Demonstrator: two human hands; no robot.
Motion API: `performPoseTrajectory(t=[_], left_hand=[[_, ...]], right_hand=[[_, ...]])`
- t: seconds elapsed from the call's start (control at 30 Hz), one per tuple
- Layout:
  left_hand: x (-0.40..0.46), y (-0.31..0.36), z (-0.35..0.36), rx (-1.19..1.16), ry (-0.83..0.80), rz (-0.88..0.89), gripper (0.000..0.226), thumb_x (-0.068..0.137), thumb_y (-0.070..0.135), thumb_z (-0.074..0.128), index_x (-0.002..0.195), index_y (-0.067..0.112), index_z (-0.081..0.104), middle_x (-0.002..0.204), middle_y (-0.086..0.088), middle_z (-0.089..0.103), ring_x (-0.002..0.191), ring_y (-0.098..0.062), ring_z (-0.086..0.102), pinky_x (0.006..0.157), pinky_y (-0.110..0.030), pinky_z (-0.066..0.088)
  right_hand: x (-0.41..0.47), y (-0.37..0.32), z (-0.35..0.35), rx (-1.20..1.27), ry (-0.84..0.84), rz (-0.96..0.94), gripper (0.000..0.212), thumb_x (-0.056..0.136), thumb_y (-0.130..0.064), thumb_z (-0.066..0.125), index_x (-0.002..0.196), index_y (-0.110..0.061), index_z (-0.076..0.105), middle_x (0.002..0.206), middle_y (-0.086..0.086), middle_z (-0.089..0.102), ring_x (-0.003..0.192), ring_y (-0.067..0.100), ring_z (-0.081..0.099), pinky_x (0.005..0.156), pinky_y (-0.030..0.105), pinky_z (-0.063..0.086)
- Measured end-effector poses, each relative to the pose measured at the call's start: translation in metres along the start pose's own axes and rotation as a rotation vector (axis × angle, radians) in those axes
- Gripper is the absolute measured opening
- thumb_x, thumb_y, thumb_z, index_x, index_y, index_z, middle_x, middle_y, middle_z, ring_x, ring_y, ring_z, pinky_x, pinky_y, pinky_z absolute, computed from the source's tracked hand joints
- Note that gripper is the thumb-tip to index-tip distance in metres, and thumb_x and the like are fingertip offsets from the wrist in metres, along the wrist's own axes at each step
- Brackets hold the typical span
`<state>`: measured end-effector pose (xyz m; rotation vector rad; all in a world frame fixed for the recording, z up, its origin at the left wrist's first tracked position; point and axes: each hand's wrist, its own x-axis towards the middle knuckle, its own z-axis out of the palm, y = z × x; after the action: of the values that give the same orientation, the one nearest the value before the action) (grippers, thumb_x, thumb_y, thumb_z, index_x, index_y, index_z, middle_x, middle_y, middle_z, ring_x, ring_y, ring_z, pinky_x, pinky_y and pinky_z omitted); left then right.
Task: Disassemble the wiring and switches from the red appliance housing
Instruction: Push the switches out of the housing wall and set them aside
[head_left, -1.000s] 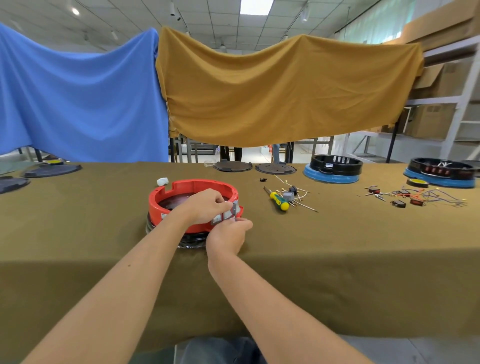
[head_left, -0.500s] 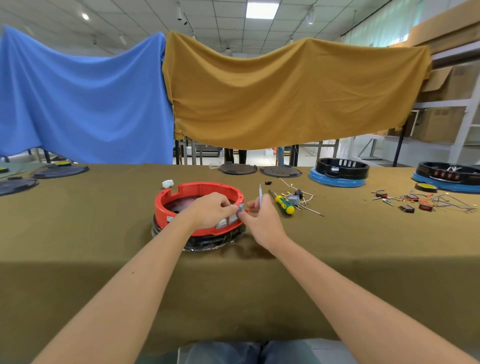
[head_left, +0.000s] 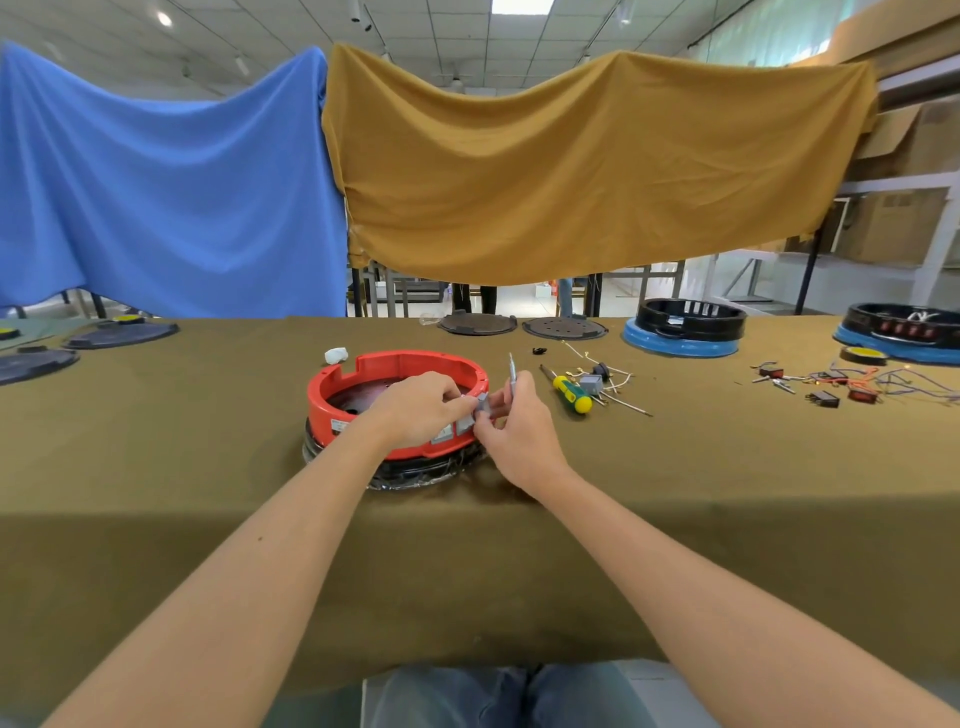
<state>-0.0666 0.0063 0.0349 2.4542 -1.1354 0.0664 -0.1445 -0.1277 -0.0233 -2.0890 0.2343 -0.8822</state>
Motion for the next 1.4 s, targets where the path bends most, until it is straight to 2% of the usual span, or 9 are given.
performPoseTrajectory(t=[0.13, 0.27, 0.37, 0.5, 0.6, 0.77, 0.97, 1.13, 1.4], left_hand=[[-0.001, 0.002, -0.001, -0.008, -0.007, 0.004, 0.042, 0.1, 0.048, 0.047, 0.099, 0.013, 0.07, 0.101, -0.013, 0.072, 0.094, -0.03, 0.067, 0.079, -0.046, 0.054], [0.001, 0.002, -0.001, -0.027, -0.028, 0.021, 0.039, 0.101, 0.044, 0.047, 0.098, 0.014, 0.072, 0.099, -0.014, 0.071, 0.083, -0.028, 0.064, 0.072, -0.042, 0.051], [0.003, 0.001, -0.001, -0.004, -0.031, 0.022, 0.041, 0.102, 0.041, 0.046, 0.099, 0.009, 0.071, 0.098, -0.016, 0.07, 0.073, -0.018, 0.055, 0.063, -0.031, 0.041], [0.003, -0.002, 0.0, -0.02, -0.03, 0.025, 0.046, 0.101, 0.043, 0.046, 0.102, 0.004, 0.07, 0.101, -0.02, 0.069, 0.073, -0.019, 0.053, 0.066, -0.033, 0.04], [0.001, -0.002, 0.002, 0.045, 0.009, 0.045, 0.044, 0.101, 0.046, 0.042, 0.099, 0.012, 0.07, 0.091, -0.007, 0.07, 0.076, -0.018, 0.062, 0.069, -0.035, 0.046], [-0.009, -0.005, 0.015, 0.299, 0.17, 0.16, 0.032, 0.1, 0.043, 0.041, 0.087, 0.018, 0.056, 0.078, 0.007, 0.055, 0.074, -0.016, 0.054, 0.059, -0.03, 0.034], [-0.006, -0.019, 0.017, 0.327, 0.216, 0.256, 0.033, 0.102, 0.043, 0.037, 0.106, 0.02, 0.06, 0.093, 0.006, 0.047, 0.082, -0.012, 0.047, 0.068, -0.03, 0.037], [-0.005, -0.027, 0.018, 0.336, 0.258, 0.332, 0.038, 0.101, 0.044, 0.038, 0.125, 0.022, 0.059, 0.101, 0.006, 0.05, 0.088, -0.01, 0.05, 0.07, -0.027, 0.038], [-0.02, -0.014, 0.037, 0.614, 0.528, 0.16, 0.045, 0.094, 0.046, 0.035, 0.102, 0.016, 0.067, 0.091, 0.0, 0.062, 0.083, -0.022, 0.055, 0.074, -0.038, 0.038]], right_hand=[[0.004, 0.005, -0.002, 0.022, -0.051, -0.023, 0.027, 0.091, -0.014, 0.066, 0.092, -0.016, 0.039, 0.092, 0.009, 0.059, 0.086, 0.025, 0.061, 0.071, 0.04, 0.055], [0.005, 0.01, -0.004, 0.013, -0.095, -0.098, 0.031, 0.093, -0.013, 0.062, 0.084, -0.022, 0.035, 0.077, -0.004, 0.047, 0.063, 0.0, 0.049, 0.052, 0.018, 0.043], [0.003, 0.011, -0.005, 0.03, -0.081, -0.143, 0.033, 0.097, -0.014, 0.06, 0.083, -0.027, 0.034, 0.077, -0.008, 0.042, 0.064, -0.009, 0.047, 0.054, 0.01, 0.042], [0.006, 0.015, -0.009, 0.116, -0.016, -0.011, 0.028, 0.093, -0.016, 0.063, 0.085, -0.019, 0.036, 0.075, -0.003, 0.04, 0.058, -0.001, 0.039, 0.054, 0.016, 0.041], [0.01, 0.017, -0.014, 0.315, 0.039, 0.188, 0.025, 0.09, -0.011, 0.062, 0.09, -0.015, 0.037, 0.084, 0.006, 0.048, 0.074, 0.013, 0.054, 0.068, 0.034, 0.053], [0.013, 0.023, -0.023, 0.523, 0.108, 0.404, 0.032, 0.088, -0.003, 0.061, 0.089, -0.017, 0.032, 0.086, 0.005, 0.055, 0.075, 0.016, 0.062, 0.068, 0.027, 0.052], [0.017, 0.04, -0.057, 0.226, 0.317, 0.325, 0.029, 0.088, -0.021, 0.07, 0.089, -0.018, 0.041, 0.089, 0.001, 0.06, 0.072, 0.012, 0.054, 0.06, 0.027, 0.04], [0.029, 0.061, -0.085, 0.186, 0.413, 0.511, 0.033, 0.089, -0.019, 0.074, 0.098, -0.016, 0.042, 0.092, -0.003, 0.054, 0.076, 0.009, 0.052, 0.057, 0.026, 0.036], [0.027, 0.07, -0.089, 0.246, 0.449, 0.556, 0.027, 0.089, 0.008, 0.047, 0.098, -0.017, 0.041, 0.115, -0.007, 0.055, 0.079, 0.015, 0.051, 0.052, 0.029, 0.039]])
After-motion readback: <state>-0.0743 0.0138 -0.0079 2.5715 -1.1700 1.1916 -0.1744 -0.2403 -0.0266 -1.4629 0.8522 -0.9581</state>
